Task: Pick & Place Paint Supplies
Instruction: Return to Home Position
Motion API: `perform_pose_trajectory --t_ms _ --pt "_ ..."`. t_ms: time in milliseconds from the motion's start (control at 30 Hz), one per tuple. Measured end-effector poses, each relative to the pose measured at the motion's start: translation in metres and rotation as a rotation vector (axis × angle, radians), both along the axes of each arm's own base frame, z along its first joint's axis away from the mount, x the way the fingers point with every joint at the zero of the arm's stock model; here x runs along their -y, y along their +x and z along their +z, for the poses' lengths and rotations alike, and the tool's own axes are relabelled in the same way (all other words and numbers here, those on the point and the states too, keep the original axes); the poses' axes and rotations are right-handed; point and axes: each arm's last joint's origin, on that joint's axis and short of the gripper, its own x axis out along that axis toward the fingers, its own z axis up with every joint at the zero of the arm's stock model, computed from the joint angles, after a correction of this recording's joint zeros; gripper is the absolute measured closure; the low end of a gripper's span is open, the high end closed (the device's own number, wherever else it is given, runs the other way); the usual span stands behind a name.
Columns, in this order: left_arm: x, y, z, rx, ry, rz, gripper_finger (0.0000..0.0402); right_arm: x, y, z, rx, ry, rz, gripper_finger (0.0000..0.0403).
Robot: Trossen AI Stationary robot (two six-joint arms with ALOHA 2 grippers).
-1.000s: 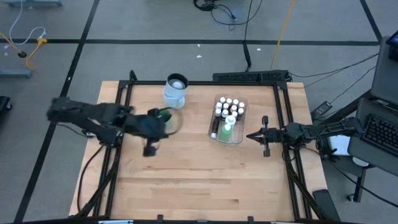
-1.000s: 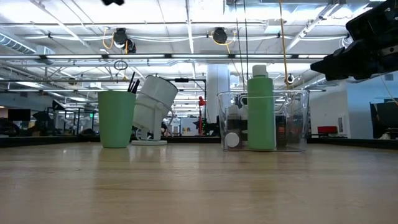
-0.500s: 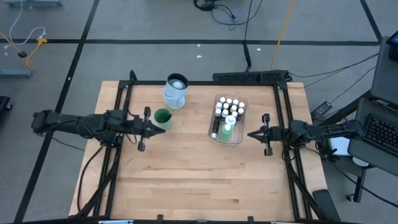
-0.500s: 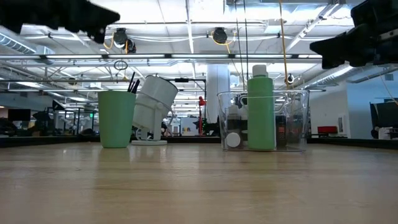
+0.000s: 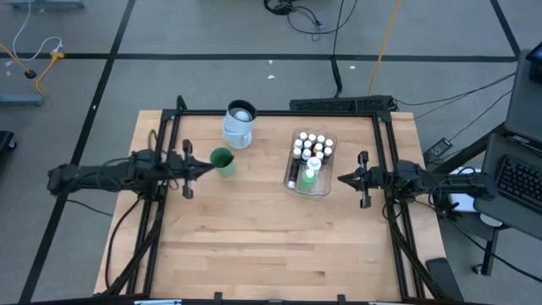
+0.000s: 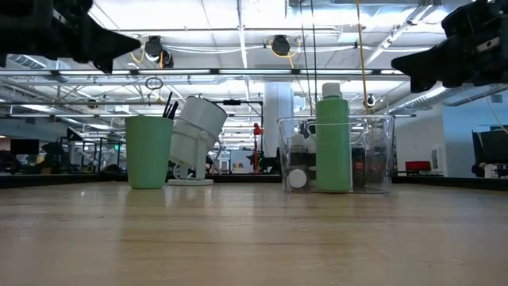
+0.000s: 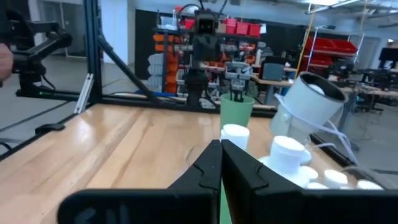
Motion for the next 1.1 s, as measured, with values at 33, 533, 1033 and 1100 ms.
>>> perform_pose_trajectory --t_ms 33,533,1033,1100 --pt "0.001 -0.003 0.002 0.016 0.002 0.0 0.0401 0.0 -0.001 -0.001 -0.007 0.0 0.001 0.0402" --pt "0.004 -0.013 -0.007 -0.054 0.085 0.038 0.0401 0.0 -0.005 0.001 0.035 0.085 0.007 0.0403" --pt "-0.009 -0.01 -0.056 -0.14 0.021 0.086 0.04 0.002 -0.005 0.002 0.05 0.128 -0.048 0.0403" --pt "-0.01 -0.01 -0.057 -0.14 0.011 0.097 0.04 0.003 -0.005 0.001 0.039 0.131 -0.084 0.0403"
